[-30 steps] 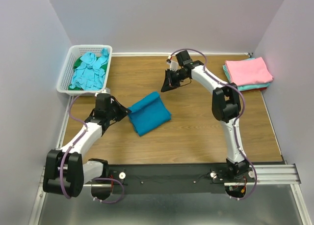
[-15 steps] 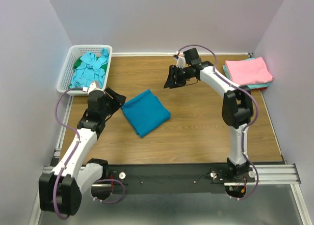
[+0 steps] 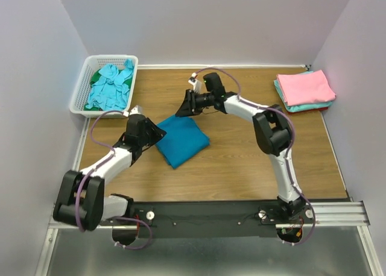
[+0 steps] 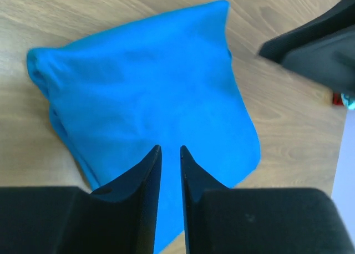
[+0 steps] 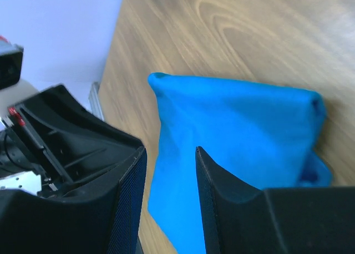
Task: Fold and stack the t-shirts
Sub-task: Fold the tshirt, then neatly place the folded tshirt to the corner
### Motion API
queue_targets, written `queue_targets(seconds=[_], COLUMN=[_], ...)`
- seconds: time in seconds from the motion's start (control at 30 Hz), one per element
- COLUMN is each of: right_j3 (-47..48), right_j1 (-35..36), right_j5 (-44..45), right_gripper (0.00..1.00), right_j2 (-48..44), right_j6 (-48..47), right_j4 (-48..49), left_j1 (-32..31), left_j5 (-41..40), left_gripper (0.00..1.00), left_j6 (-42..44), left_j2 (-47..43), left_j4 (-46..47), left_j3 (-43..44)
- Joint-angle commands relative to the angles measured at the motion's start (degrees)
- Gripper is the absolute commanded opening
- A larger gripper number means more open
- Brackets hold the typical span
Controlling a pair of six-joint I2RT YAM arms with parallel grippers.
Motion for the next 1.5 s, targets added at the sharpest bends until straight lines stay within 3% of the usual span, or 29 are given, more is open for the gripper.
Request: queue_targets(seconds=[0.0, 0.2, 0.37, 0.43, 0.57, 0.6, 0.63, 0.73, 0.83, 1.0, 1.17, 1.47], right_j3=[3.5, 7.81, 4.22, 0.19, -5.62, -9.9, -12.64, -25.26, -35.56, -43.85, -49.31, -46.87], right_j1=[0.55, 0.46, -0.95, -1.3, -1.56, -1.56, -1.48, -1.21, -0.51, -0.77, -2.44, -0.25], right_j5=[-3.49, -2.26, -2.78, -2.97, -3.14, -3.49, -3.93, -6.74, -7.27, -5.52, -3.4, -1.3], right_gripper=[0.47, 0.48, 0.48, 0.49, 0.52, 0.52, 0.53, 0.56, 0.61, 0.62, 0.61, 0.61], right_j2=[6.94, 17.75, 18.21, 13.56, 3.57, 1.7, -0.58, -7.88, -12.11, -7.48, -4.47, -17.82], right_j6=[9.37, 16.94, 19.75, 20.28, 18.7, 18.88, 21.23, 29.82, 32.07, 30.31, 26.79, 30.56], right_j4=[13.81, 22.25, 25.33, 27.53, 27.89, 28.67, 30.16, 44.79, 48.98, 50.04, 50.83, 50.65], left_j1=[3.79, 8.71, 9.86, 9.77, 9.68, 9.68, 9.68, 9.51, 9.42, 9.42, 9.42, 9.42], left_j5=[3.33, 7.37, 10.81, 8.28, 6.23, 6.58, 6.94, 7.55, 6.07, 2.46, 2.63, 4.21], left_gripper=[0.24, 0.23, 0.23, 0.25, 0.41, 0.5, 0.54, 0.62, 0.69, 0.74, 0.74, 0.74], left_j6=[-1.77, -1.25, -1.34, 1.64, 6.22, 6.92, 8.23, 10.34, 12.37, 16.32, 21.86, 25.83], left_j2=[8.59, 26.15, 29.54, 26.39, 20.15, 18.74, 17.42, 10.48, -1.62, -15.86, -26.17, -30.15], left_j4=[12.53, 16.15, 16.06, 13.07, 8.94, 8.41, 7.01, 3.85, 1.56, -4.15, -4.16, -3.02], left_j3=[1.79, 7.32, 11.55, 13.04, 14.72, 14.8, 14.72, 13.15, 9.9, 6.99, 3.04, 0.92])
